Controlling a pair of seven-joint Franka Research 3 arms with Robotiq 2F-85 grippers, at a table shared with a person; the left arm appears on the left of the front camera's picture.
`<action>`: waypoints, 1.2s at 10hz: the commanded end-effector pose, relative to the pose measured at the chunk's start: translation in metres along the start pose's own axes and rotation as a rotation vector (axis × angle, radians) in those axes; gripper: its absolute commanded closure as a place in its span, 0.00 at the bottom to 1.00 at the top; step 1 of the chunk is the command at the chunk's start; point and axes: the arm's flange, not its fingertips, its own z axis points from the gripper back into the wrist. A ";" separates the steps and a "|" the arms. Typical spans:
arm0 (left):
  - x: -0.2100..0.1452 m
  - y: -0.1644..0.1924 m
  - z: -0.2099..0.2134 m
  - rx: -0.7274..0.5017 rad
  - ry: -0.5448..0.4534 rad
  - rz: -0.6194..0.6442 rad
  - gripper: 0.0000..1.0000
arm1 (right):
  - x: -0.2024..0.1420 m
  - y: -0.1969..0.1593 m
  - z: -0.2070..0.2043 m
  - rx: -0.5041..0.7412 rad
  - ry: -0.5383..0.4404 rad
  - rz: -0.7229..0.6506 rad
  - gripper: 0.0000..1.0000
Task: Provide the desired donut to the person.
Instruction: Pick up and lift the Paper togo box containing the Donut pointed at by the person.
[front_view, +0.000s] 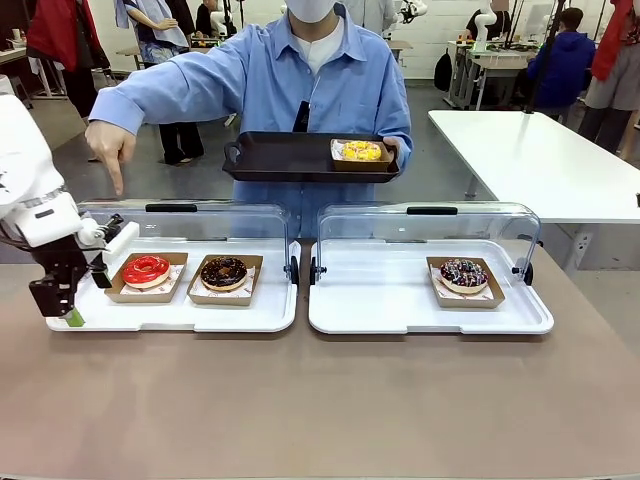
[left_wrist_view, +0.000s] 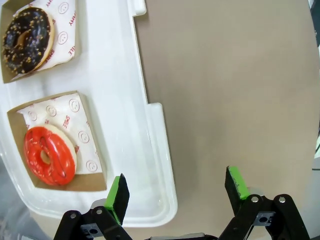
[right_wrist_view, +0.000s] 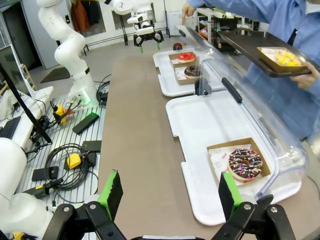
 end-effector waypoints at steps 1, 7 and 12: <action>0.005 0.021 -0.013 0.017 0.059 -0.009 0.00 | -0.002 0.001 -0.001 -0.003 0.013 -0.001 0.00; -0.012 0.056 -0.036 0.059 0.103 -0.031 0.00 | -0.002 0.001 -0.001 -0.003 0.013 -0.001 0.00; -0.016 0.063 -0.047 0.038 0.087 -0.026 0.00 | -0.002 0.001 -0.001 -0.003 0.013 -0.001 0.00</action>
